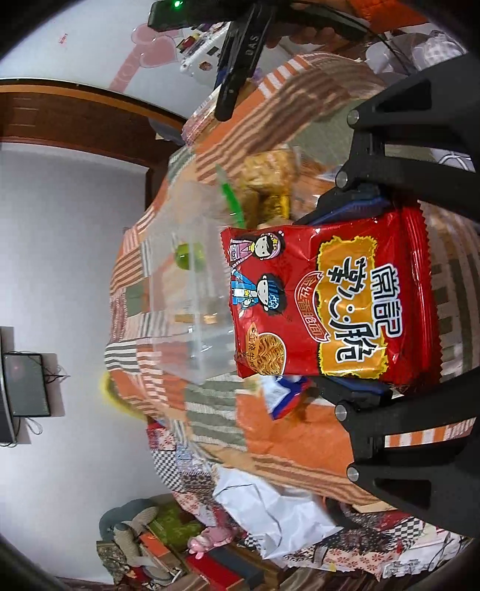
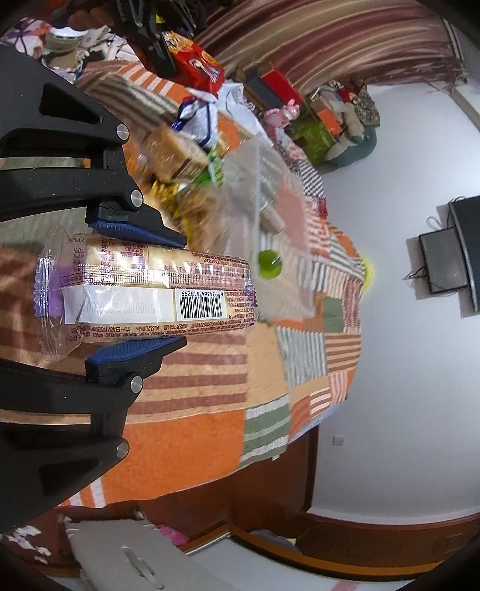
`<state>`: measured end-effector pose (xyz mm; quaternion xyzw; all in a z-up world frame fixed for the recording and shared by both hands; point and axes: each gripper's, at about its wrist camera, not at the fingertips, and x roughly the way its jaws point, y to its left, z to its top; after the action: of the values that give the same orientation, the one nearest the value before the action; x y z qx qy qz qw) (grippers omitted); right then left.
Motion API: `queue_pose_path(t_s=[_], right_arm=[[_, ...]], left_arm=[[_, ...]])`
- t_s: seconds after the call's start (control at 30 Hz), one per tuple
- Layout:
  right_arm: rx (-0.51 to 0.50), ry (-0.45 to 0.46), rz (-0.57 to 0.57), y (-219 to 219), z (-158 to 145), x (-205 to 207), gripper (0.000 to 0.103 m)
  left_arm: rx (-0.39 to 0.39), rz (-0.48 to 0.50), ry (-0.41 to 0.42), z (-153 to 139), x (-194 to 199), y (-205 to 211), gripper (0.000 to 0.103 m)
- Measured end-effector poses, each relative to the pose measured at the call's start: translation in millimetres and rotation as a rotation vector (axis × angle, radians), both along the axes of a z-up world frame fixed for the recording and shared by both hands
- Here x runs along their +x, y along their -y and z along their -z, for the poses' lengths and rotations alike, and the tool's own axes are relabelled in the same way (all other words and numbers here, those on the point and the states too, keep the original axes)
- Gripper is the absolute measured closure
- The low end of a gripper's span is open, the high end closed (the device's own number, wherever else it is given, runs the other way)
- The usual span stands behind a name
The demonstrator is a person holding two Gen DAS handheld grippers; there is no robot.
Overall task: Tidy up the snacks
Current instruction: 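Carry the red chip bag and biscuit roll over the clear box and lower them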
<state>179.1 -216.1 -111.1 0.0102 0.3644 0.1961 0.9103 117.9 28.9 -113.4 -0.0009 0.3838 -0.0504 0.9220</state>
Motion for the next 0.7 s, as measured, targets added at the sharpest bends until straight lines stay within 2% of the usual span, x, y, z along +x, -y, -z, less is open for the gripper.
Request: queue_pose_path(t_s=[0.3, 0.7], right_arm=[[0.006, 0.070, -0.029, -15, -22, 12, 0.060], [0.003, 0.100, -0.060, -43, -26, 36, 0.060]], left_arm=[[0.005, -0.025, 0.024, -14, 30, -12, 0.038], [0.024, -0.057, 0.056, -26, 80, -24, 0.038]])
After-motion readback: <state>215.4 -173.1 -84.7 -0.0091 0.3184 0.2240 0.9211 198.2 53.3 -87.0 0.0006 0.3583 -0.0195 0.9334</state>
